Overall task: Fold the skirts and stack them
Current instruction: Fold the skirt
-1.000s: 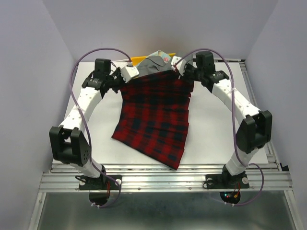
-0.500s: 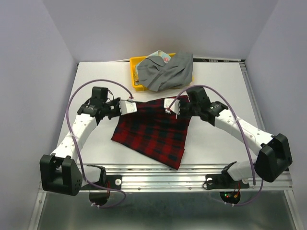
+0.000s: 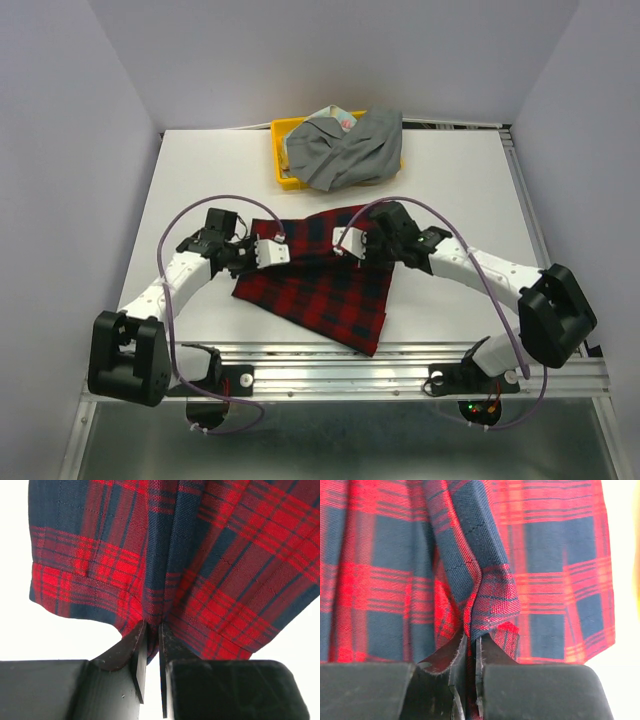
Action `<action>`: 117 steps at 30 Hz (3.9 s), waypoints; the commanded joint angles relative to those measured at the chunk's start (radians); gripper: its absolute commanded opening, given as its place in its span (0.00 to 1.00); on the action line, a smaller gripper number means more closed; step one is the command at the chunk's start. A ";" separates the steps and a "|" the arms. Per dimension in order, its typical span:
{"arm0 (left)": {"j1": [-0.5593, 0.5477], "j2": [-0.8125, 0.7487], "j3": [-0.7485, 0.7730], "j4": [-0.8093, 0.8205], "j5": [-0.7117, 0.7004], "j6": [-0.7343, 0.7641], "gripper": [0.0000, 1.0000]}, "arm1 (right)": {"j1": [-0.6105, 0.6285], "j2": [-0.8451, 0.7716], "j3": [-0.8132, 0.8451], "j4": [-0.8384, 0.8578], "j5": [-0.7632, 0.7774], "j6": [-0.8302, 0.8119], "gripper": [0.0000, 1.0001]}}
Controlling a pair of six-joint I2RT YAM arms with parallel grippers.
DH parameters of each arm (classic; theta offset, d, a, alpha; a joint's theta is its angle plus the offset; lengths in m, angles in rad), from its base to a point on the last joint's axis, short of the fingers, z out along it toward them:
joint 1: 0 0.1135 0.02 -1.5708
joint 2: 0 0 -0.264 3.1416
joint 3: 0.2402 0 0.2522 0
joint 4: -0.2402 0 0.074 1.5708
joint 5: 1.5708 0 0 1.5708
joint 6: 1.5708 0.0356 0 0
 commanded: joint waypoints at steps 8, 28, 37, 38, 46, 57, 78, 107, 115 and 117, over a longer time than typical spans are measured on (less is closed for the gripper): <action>0.006 0.024 0.273 -0.039 -0.044 -0.120 0.00 | -0.011 -0.011 0.280 -0.049 0.209 -0.020 0.01; 0.003 -0.237 0.063 -0.247 -0.033 0.064 0.05 | 0.142 -0.158 0.117 -0.285 0.041 0.113 0.01; -0.001 -0.305 -0.063 -0.282 -0.015 0.107 0.93 | 0.201 -0.186 0.084 -0.347 -0.133 0.166 1.00; -0.001 -0.320 -0.055 -0.293 -0.012 0.110 0.93 | 0.201 -0.187 0.108 -0.365 -0.158 0.182 1.00; -0.001 -0.311 0.097 -0.283 0.040 -0.050 0.85 | 0.184 -0.166 0.230 -0.301 -0.154 0.439 0.85; -0.014 0.037 0.226 -0.123 0.028 -0.222 0.63 | 0.119 0.116 0.136 -0.219 -0.182 0.467 0.66; -0.380 0.046 0.264 -0.065 -0.122 -0.463 0.59 | -0.364 0.235 0.158 0.131 0.049 0.152 0.63; -0.856 0.711 0.537 -0.109 -0.001 -0.785 0.41 | -0.746 0.214 0.167 -0.426 -0.195 0.500 0.57; -0.788 0.633 0.594 0.061 -0.022 -1.086 0.54 | -0.755 0.325 0.294 -0.249 -0.168 0.571 0.51; -0.784 0.605 0.589 0.087 -0.076 -1.118 0.54 | -0.755 0.363 0.357 -0.217 -0.175 0.610 0.48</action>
